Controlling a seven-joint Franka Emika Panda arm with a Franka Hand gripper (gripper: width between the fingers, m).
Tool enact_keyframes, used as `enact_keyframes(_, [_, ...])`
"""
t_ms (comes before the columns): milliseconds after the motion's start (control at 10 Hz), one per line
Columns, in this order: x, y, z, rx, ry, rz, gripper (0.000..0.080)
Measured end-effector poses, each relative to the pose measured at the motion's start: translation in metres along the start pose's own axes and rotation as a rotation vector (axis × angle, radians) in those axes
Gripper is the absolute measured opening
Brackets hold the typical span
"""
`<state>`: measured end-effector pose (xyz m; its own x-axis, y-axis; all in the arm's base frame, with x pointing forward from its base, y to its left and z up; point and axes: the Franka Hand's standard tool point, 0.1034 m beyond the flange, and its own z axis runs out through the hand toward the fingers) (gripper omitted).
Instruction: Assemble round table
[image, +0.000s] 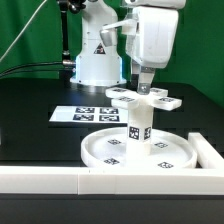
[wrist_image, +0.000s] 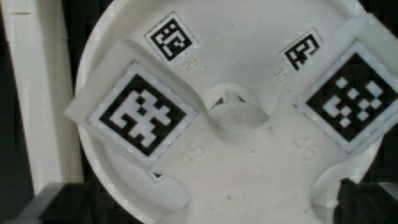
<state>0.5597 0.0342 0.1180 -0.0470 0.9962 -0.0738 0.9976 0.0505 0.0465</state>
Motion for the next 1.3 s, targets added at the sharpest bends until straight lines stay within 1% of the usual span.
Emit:
enact_keyframes(300, [0.006,-0.004,0.005,0.008,0.002,0.01,0.0649])
enact_keyframes(1200, [0.005,-0.006,0.015,0.027,-0.004,0.048,0.0649])
enact_keyframes(1300, [0.005,-0.006,0.016,0.028,-0.004,0.059,0.0622])
